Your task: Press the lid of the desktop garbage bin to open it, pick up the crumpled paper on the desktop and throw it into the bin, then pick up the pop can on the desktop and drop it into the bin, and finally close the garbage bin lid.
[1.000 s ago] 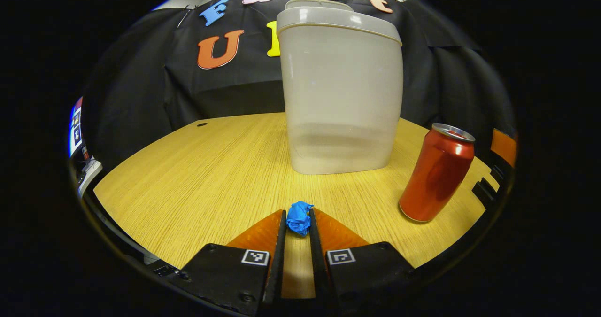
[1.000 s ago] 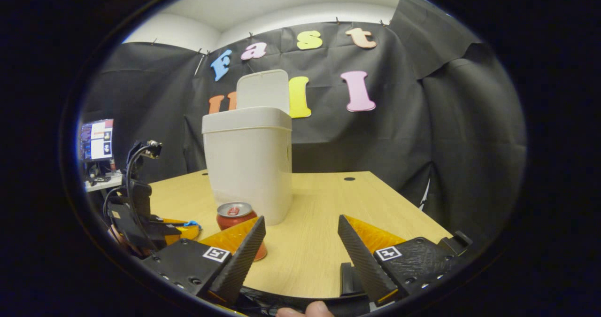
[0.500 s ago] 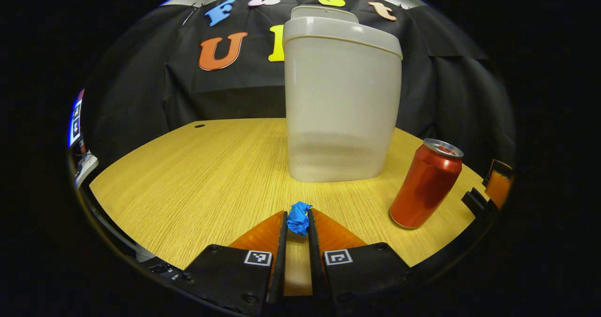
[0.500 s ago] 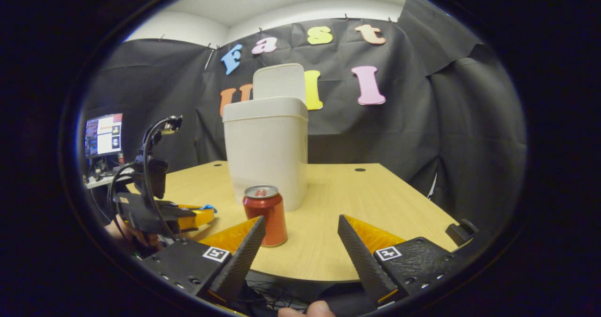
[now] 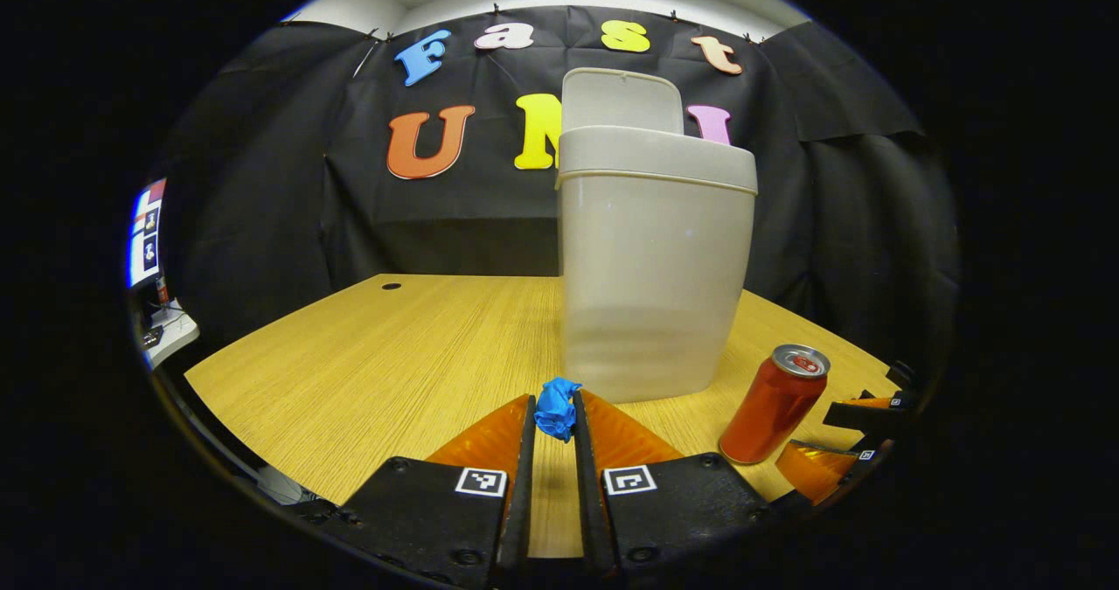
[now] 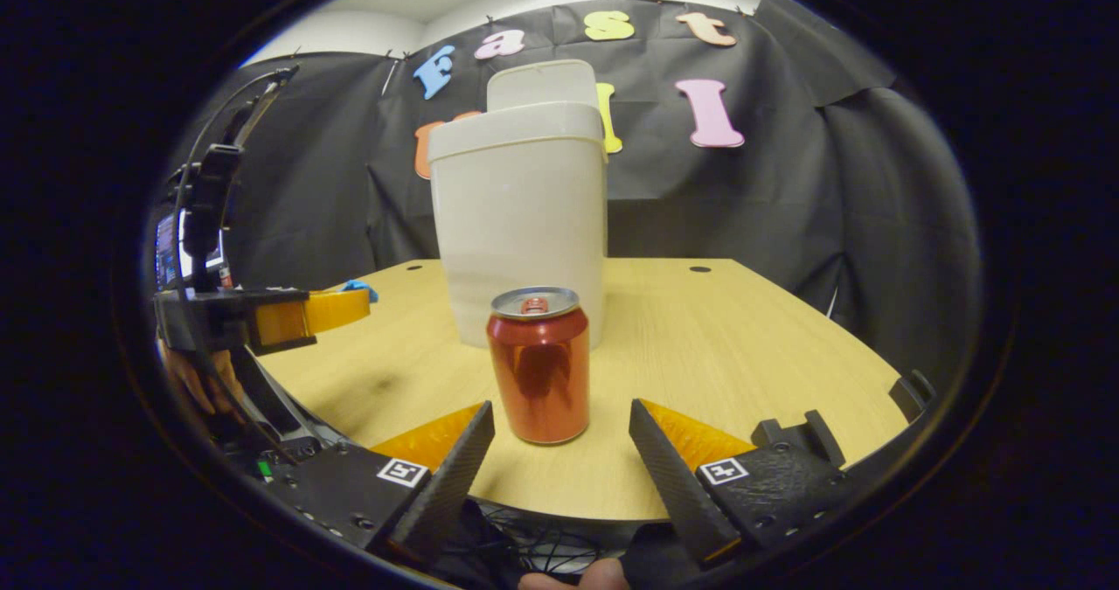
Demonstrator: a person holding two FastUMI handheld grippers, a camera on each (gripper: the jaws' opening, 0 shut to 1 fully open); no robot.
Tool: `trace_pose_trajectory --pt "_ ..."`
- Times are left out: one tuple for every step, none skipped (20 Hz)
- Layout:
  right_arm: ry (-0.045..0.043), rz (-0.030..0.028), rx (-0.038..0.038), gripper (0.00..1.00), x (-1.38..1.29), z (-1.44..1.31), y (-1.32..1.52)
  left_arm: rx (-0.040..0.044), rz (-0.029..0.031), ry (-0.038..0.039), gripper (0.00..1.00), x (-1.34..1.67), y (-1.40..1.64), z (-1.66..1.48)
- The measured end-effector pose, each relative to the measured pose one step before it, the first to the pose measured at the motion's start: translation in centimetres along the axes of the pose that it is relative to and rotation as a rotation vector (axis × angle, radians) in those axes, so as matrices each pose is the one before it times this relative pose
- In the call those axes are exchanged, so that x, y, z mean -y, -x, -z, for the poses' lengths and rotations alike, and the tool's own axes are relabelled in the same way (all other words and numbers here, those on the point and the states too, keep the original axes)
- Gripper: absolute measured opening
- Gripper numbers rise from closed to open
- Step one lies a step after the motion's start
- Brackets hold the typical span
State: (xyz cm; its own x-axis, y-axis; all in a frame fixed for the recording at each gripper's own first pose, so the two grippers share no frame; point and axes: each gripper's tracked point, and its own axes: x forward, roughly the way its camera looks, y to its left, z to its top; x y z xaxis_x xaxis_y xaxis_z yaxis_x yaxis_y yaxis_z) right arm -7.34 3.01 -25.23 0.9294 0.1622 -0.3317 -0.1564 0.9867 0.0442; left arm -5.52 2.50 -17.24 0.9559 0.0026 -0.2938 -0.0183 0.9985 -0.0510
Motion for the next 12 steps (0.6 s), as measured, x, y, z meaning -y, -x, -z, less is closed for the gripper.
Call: trace_pose_trajectory --pt "0.00457 0.00326 -0.00563 0.96 -0.117 0.017 -0.396 0.00027 -0.0036 0.00408 0.27 -0.282 -0.031 -0.076" --pt "0.00195 0.00045 -0.00576 0.94 -0.211 0.198 -0.475 0.00018 -0.00231 0.00627 0.27 -0.125 -0.045 -0.05" --pt "0.00384 0.00474 -0.00537 0.96 -0.059 0.063 -0.414 -0.00039 0.00258 0.01298 0.26 -0.064 -0.027 -0.052" --pt "0.00012 0.00741 -0.00258 0.97 0.09 -0.085 -0.405 0.00091 0.00246 0.00853 0.27 -0.074 -0.085 -0.059" --pt "-0.00092 0.00139 -0.00241 0.97 -0.035 -0.079 -0.388 0.00454 -0.00004 0.00362 0.27 -0.079 0.06 -0.254" --pt "0.00362 0.00254 -0.00188 0.96 -0.082 0.064 -0.293 0.00796 -0.00324 -0.00051 0.27 -0.185 0.003 -0.282" --pt "0.00508 -0.00089 -0.00617 0.97 -0.12 0.013 -0.334 0.01028 -0.00284 -0.00166 0.27 -0.139 0.019 -0.406" --pt "0.00158 -0.00423 -0.00665 0.97 -0.094 0.218 -0.33 0.00774 -0.0026 -0.00243 0.26 -0.185 0.024 -0.368" --pt "-0.00051 0.00121 -0.00662 0.97 0.005 0.084 -0.313 0.00936 -0.00108 -0.00384 0.26 -0.023 0.03 -0.372" --pt "-0.00078 0.00141 -0.00394 0.97 0.05 0.069 -0.183 0.01268 -0.00294 -0.00372 0.26 -0.062 0.006 -0.475" --pt "-0.00244 0.00352 -0.00127 0.97 0.045 -0.029 -0.202 0.01251 -0.00345 -0.00208 0.26 -0.331 0.037 -0.683" --pt "-0.00968 0.00299 -0.00024 0.97 0.101 -0.22 -0.39 0.00885 -0.00168 0.00486 0.26 -0.07 -0.044 -0.664"
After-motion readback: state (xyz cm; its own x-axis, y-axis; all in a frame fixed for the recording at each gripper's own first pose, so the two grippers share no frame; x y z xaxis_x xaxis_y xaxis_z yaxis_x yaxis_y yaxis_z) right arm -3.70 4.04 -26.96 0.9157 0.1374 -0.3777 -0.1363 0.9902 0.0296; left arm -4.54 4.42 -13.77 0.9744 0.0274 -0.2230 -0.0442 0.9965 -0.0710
